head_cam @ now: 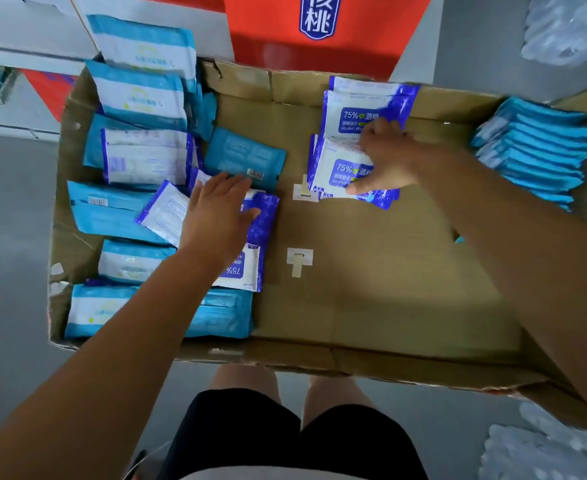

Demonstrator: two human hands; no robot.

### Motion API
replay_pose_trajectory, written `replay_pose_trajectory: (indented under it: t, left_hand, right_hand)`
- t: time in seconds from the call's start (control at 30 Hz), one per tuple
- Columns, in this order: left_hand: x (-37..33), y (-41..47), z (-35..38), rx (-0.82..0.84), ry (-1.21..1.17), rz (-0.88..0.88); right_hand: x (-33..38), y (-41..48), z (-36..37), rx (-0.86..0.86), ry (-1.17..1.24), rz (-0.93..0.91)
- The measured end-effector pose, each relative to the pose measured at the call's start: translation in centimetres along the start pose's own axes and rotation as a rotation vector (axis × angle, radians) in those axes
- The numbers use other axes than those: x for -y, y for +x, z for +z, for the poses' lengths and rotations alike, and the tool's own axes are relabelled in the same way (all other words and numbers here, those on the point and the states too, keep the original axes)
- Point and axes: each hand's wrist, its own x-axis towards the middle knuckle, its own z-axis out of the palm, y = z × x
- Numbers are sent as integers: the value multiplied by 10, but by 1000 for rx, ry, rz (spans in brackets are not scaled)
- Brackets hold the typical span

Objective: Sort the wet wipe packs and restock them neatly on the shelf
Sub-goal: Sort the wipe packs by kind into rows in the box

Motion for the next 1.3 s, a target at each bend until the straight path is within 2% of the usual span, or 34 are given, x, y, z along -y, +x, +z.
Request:
replay_pose_trajectory:
  t: [0.1, 0.27, 0.47, 0.7, 0.83, 0.93, 1.03, 1.1, 1.3]
  left_hand:
    - [6, 2, -2, 19, 12, 26]
    - [7, 5, -6, 8, 44, 39]
    - [20, 1, -12, -92, -51, -18]
    - [49, -31, -19, -314, -85, -100]
    - [57, -52, -23, -347, -174, -330]
    - [64, -59, -24, -335, -283, -481]
    - [68, -61, -28, -297, -361, -524]
    - [72, -59, -32, -273, -415, -520]
    - [95, -51, -38, -80, -464, -502]
  right_hand:
    - [4, 4, -3, 22, 83, 3]
    - [14, 3, 0, 19, -103, 47]
    - [5, 7, -3, -436, -169, 74]
    - [17, -3, 9, -524, -153, 41]
    - [54, -18, 18, -653, -7, -128]
    - [104, -26, 34, -561, 190, -255]
    - [148, -24, 52, -388, 369, -197]
    - [165, -20, 63, -309, 407, -113]
    - [183, -36, 79, -401, 483, 74]
